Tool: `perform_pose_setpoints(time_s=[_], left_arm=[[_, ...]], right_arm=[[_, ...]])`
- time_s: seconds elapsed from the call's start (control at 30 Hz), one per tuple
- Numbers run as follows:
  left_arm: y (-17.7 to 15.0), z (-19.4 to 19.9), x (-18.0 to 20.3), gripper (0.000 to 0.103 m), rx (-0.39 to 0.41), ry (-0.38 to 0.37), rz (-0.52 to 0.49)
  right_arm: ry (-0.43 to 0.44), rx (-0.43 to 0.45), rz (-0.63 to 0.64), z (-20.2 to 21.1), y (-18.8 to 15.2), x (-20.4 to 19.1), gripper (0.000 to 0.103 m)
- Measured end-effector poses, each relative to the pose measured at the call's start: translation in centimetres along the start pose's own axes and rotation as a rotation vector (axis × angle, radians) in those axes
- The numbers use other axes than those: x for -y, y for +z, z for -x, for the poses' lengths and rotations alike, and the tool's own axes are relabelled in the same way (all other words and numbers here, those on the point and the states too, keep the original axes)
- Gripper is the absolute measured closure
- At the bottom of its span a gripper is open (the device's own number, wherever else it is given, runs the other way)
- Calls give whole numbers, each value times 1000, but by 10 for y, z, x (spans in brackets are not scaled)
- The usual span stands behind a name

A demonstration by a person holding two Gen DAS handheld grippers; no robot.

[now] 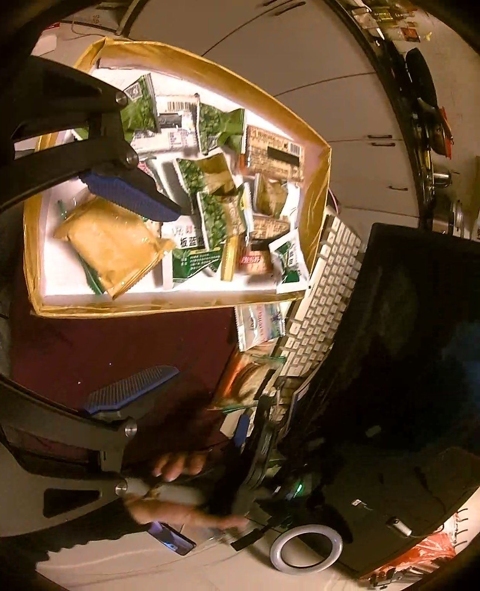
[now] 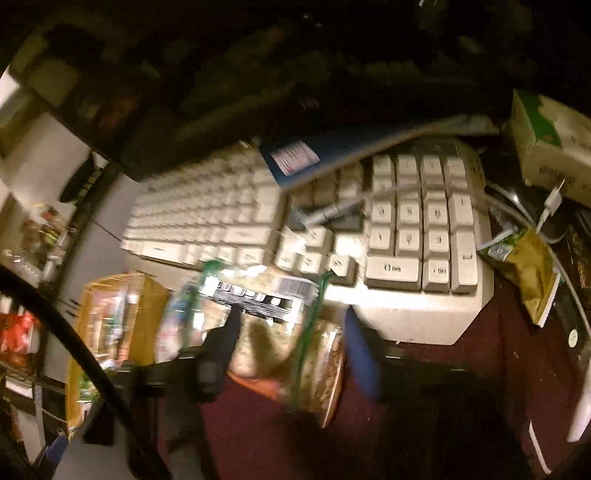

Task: Organize snacks
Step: 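Grasp the round cracker pack on the mat with the right tool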

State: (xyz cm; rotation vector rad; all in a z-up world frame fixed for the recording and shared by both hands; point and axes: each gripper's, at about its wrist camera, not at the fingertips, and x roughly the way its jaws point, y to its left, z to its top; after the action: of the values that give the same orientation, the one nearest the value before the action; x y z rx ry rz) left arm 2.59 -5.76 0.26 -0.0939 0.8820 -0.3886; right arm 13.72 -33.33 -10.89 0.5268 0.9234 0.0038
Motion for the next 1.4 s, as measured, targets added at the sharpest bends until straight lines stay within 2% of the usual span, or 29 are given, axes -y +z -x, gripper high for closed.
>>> perform_pose_setpoints(time_s=[0.07,0.1,0.13,0.27,0.37,0.43,0.47,0.5,0.53,0.6,0.73,0.87,0.97,1.07,1.23,1.37,1.4], left_arm=[[-3,-1,3,22,-6,-3,-5],[-4,-1,3,22,-8,-6,-6],[-5,-1,3,22,-10,-9,-5],[-8,-4,4,22,-22,-17,-7],[-10,-4,6,22,-19,-29,-8],[-11,-3,9,22,-20,-36,-16],[-12,-2,10,22,-19,-38,-19],[-12,-2,10,22,-17,-40,-22],[-13,-2,11,22,-17,-43,-24],[-13,-4,12,22,-21,-44,-25],[-15,-7,14,22,-31,-48,-19],[-17,-7,14,22,-29,-46,-19],[-19,-7,10,22,-31,-48,-10],[-19,-8,5,22,-39,-50,2],[-19,-6,7,22,-36,-51,-10],[-21,-5,8,22,-34,-47,-9],[-21,-6,8,22,-40,-46,-9]], right_arm=[[-8,12,-33,4,-5,0,65],[-8,17,-47,9,-9,0,82],[17,17,-54,13,-13,0,88],[33,16,-93,26,-40,1,91],[80,-7,-35,28,-53,-10,91],[156,-20,40,33,-59,-18,90],[157,12,77,39,-59,-24,89],[120,61,119,46,-56,-26,77],[75,96,157,49,-50,-28,48],[61,132,167,47,-34,-28,22],[22,82,243,20,-6,-39,22],[-19,8,303,-3,-7,-42,22],[3,27,321,6,-23,-47,22],[-23,36,354,13,-37,-54,21],[-147,19,460,-4,-48,-74,21],[-140,29,424,-2,-39,-70,23],[-130,19,401,-6,-36,-66,25]])
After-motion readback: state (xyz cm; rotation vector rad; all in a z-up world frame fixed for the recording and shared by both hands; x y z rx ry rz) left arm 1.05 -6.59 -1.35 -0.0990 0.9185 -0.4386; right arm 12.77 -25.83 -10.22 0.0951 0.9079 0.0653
